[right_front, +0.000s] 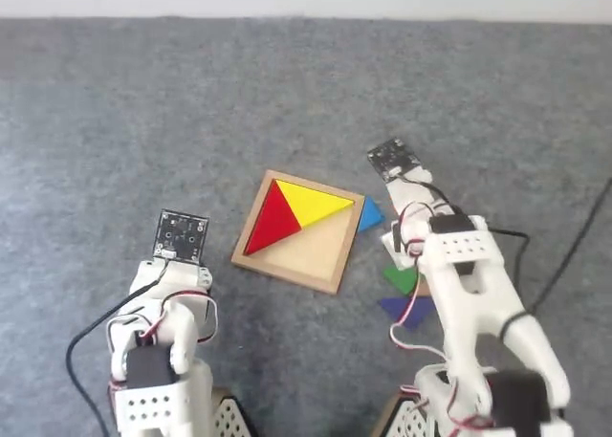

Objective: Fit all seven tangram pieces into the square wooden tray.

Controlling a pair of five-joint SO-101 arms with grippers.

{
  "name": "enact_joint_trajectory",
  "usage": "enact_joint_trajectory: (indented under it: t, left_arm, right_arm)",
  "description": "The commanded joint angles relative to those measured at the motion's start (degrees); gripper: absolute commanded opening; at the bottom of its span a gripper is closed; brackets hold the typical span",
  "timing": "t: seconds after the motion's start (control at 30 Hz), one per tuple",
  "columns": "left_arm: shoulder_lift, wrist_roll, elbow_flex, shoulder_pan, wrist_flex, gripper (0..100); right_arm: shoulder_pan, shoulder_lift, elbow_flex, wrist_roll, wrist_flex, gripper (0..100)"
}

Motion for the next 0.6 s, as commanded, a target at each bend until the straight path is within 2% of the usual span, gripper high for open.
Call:
enact_joint_trajectory:
  t: [0.0,0.13,0.4,0.47,0.57]
  left_arm:
    - [-1.1,-1.1,-0.3,-0.4,0.3,1]
    - [-1.1,-1.1,-0.2,-0.4,0.3,1]
    - [-1.1,-1.1,-0.2,-0.4,0.4,1]
    - [-1.1,-1.1,-0.2,-0.4,0.4,1]
    - [-1.1,-1.1,-0.2,-0.4,0.4,1]
  right_arm:
    - [0.3,2.9,-3.0,6.3,-5.2,37.9]
    - [1.1,6.8,-3.4,8.4,-8.3,35.8]
    - [5.8,9.8,-8.5,8.0,-8.9,3.0]
    - [5.5,11.6,-10.0,8.0,-8.4,0.6]
    - [5.5,14.5,-12.8,8.0,-6.3,2.4]
